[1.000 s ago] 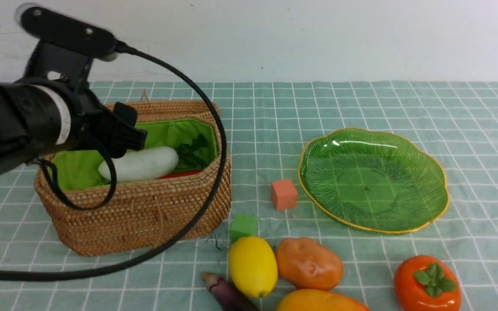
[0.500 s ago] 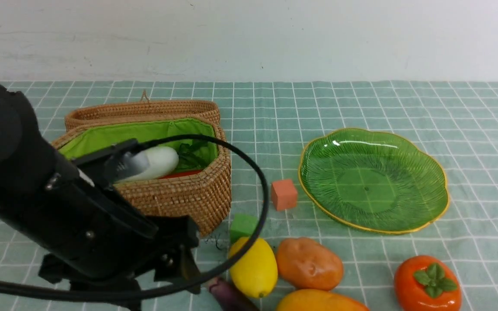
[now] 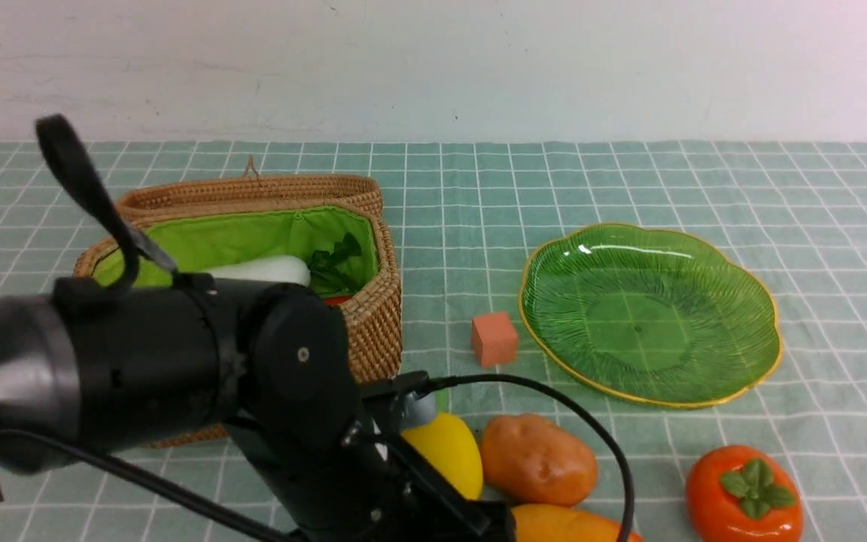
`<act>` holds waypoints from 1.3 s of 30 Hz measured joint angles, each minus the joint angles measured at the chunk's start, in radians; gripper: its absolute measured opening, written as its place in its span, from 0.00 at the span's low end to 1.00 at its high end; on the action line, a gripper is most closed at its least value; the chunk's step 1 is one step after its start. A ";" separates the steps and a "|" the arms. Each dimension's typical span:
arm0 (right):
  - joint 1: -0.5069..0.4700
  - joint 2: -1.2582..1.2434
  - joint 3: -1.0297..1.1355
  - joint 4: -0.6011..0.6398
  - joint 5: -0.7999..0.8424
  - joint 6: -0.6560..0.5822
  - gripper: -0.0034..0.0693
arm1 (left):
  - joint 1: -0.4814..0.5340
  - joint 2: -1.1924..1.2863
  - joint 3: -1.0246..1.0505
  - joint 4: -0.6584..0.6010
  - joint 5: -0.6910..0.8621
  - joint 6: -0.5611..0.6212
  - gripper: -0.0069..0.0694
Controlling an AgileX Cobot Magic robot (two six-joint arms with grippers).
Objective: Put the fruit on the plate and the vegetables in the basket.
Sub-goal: Use the left arm to grab an eggplant and put it into the left basket
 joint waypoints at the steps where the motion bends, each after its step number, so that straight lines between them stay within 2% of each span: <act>1: 0.000 0.000 0.000 0.000 0.000 0.000 0.38 | 0.000 0.019 0.000 0.020 -0.032 -0.041 0.86; 7: 0.000 0.000 0.000 0.000 0.000 0.000 0.38 | 0.000 0.048 0.000 0.132 -0.165 -0.223 0.86; 14: 0.000 0.000 0.000 0.000 0.000 0.000 0.38 | 0.000 0.093 -0.001 0.240 -0.216 -0.359 0.86; 26: 0.000 0.000 0.000 0.000 0.000 0.000 0.38 | 0.000 0.144 -0.001 0.257 -0.220 -0.383 0.85; 32: 0.000 0.000 0.000 0.000 0.000 0.000 0.38 | 0.000 0.144 -0.001 0.262 -0.220 -0.383 0.75; 34: 0.000 0.000 0.000 0.000 0.000 0.000 0.38 | 0.000 0.144 -0.001 0.267 -0.206 -0.383 0.63; 39: 0.000 0.000 0.000 0.000 0.000 0.000 0.38 | -0.001 0.123 -0.001 0.314 -0.132 -0.383 0.61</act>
